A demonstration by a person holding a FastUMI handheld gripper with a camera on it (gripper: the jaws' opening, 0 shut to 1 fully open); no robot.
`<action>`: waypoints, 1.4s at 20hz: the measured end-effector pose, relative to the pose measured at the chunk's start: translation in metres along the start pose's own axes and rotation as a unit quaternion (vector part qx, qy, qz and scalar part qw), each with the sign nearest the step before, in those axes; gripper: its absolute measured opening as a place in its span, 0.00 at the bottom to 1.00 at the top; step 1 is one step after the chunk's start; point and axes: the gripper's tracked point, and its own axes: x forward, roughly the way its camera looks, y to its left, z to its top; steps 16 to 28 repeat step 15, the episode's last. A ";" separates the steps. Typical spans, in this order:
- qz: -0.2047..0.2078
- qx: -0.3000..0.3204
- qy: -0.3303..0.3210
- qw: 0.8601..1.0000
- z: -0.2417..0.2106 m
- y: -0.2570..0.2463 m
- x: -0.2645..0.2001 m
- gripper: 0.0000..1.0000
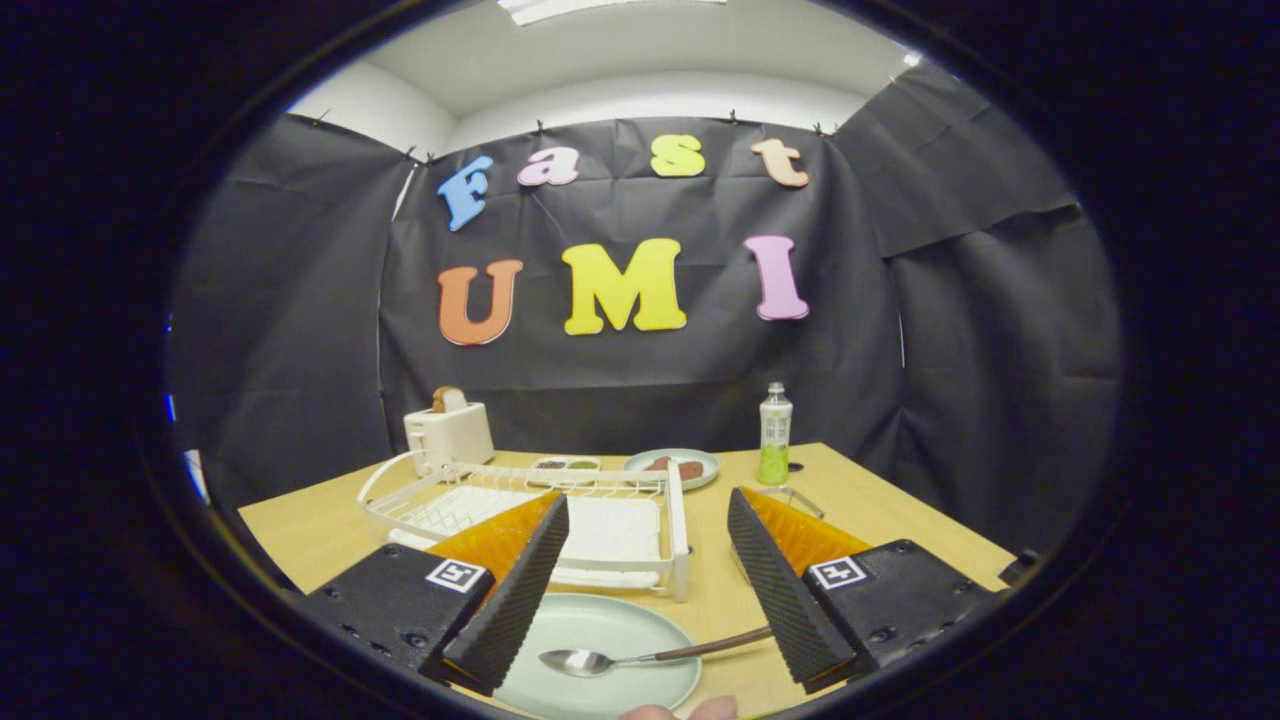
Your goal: Take the plate from the dish rack, then take the spoon from the basket and place it into the plate.
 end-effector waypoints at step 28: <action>-0.055 -0.030 -0.071 0.996 0.035 0.025 -0.063 1.00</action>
